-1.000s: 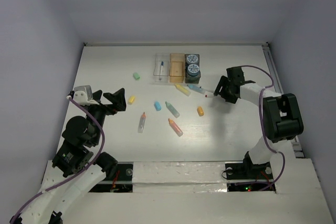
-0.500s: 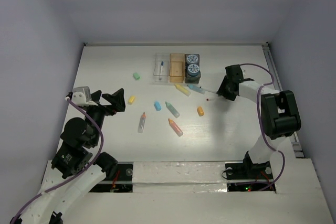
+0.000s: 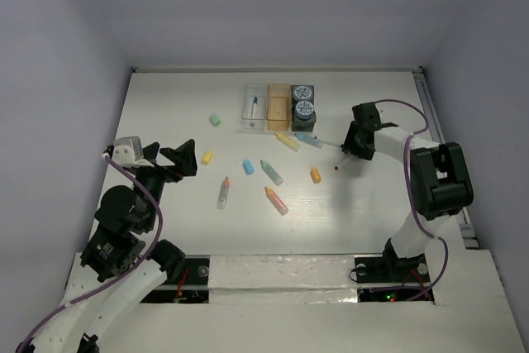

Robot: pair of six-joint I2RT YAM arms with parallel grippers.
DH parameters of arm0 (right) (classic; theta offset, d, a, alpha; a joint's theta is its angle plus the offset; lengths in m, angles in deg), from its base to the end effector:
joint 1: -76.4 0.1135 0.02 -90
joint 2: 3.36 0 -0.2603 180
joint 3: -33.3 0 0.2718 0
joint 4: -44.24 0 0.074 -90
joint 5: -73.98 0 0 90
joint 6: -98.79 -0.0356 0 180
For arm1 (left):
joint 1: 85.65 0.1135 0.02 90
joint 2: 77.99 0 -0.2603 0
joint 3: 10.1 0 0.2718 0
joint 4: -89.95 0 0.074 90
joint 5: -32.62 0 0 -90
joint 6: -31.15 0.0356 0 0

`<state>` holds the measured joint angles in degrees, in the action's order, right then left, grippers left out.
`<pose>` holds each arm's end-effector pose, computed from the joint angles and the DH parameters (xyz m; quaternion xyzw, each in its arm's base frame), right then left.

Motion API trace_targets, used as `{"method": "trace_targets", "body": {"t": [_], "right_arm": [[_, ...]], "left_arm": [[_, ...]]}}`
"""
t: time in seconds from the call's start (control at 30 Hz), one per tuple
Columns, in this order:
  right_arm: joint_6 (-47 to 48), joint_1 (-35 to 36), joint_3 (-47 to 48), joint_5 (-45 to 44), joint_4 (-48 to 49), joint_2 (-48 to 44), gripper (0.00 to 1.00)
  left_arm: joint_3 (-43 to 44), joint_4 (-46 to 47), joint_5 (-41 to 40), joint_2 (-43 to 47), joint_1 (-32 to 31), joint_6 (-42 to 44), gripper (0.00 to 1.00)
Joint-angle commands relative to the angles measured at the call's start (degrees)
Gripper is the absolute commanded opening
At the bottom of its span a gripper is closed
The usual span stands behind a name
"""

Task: Sort the stationery into containers
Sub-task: Pick up the pen from the center of the board.

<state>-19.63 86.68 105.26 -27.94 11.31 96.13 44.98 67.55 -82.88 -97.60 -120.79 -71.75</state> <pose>0.3532 0.0566 0.1499 0.1777 0.9455 -0.0107 0.2725 0.0902 -0.0448 0.3826 -0.0525 0.6286 -0.1855 0.7534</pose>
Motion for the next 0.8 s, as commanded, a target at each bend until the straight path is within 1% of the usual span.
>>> {"method": "trace_targets", "body": {"t": [0.0, 0.03, 0.07, 0.13, 0.17, 0.2, 0.23, 0.27, 0.3, 0.37, 0.4, 0.43, 0.5, 0.57, 0.67, 0.7, 0.73, 0.77], "right_arm": [[1.79, 1.32, 0.04, 0.67, -2.31, -0.78, 0.53], [1.88, 2.01, -0.05, 0.85, -3.10, -0.78, 0.50], [2.23, 2.02, 0.04, 0.41, -3.54, -0.69, 0.43], [2.50, 2.54, -0.14, 0.15, -4.33, -0.52, 0.39], [2.58, 2.55, -0.22, -0.03, -4.34, -0.34, 0.33], [2.50, 2.55, -0.14, -0.20, -4.42, -0.34, 0.25], [2.41, 2.55, -0.31, -0.47, -4.60, -0.34, 0.22], [1.97, 2.55, -0.31, -1.34, -4.69, -0.86, 0.14], [1.62, 2.55, -0.49, -1.96, -4.78, -1.39, 0.09], [1.09, 2.55, -1.19, -3.28, -4.07, -3.32, 0.06], [1.09, 2.55, -1.19, -3.98, -4.16, -5.59, 0.02], [1.09, 2.55, -0.93, -4.59, -5.03, -6.75, 0.00], [1.62, 2.55, 0.38, -4.52, -5.65, -9.03, 0.00], [2.75, 2.55, 1.18, -1.72, -4.96, -13.07, 0.00], [3.29, 6.23, 2.93, -0.56, -3.55, -15.81, 0.00], [3.46, 7.63, 5.90, -0.82, -3.55, -15.55, 0.00], [3.64, 11.04, 7.67, -1.26, -3.46, -14.94, 0.00], [4.07, 12.81, 9.77, -1.09, -3.02, -12.84, 0.00]], "left_arm": [[-0.40, 2.35, -0.17, 0.54, 0.24, 0.43, 0.99], [-0.40, 2.35, -0.17, 0.63, 0.24, 0.34, 0.99], [-0.40, 2.35, -0.25, 0.63, 0.24, 0.43, 0.99], [-0.40, 2.35, -0.34, 0.72, 0.24, 0.34, 0.99], [-0.40, 2.35, -0.34, 0.72, 0.24, 0.43, 0.99], [-0.40, 2.27, -0.34, 0.72, 0.24, 0.34, 0.99], [-0.40, 2.27, -0.43, 0.72, 0.24, 0.43, 0.99], [-0.40, 2.27, -0.43, 0.81, 0.24, 0.34, 0.99], [-0.40, 2.27, -0.43, 0.72, 0.24, 0.43, 0.99], [-0.40, 2.27, -0.52, 0.90, 0.24, 0.43, 0.99], [-0.49, 2.27, -0.52, 0.90, 0.24, 0.43, 0.99], [-0.49, 2.27, -0.43, 0.90, 0.24, 0.43, 0.99], [-0.49, 2.27, -0.17, 0.81, 0.24, 0.43, 0.99], [-0.40, 2.27, -0.17, 0.72, 0.24, 0.43, 0.99], [-0.40, 2.36, -0.17, 0.72, 0.24, 0.34, 0.99], [-0.49, 2.44, -0.17, 0.72, 0.24, 0.34, 0.99], [-0.49, 2.44, 0.01, 0.46, 0.24, 0.43, 0.99], [-0.49, 2.53, 0.27, 0.37, 0.24, 0.34, 0.99]]}}
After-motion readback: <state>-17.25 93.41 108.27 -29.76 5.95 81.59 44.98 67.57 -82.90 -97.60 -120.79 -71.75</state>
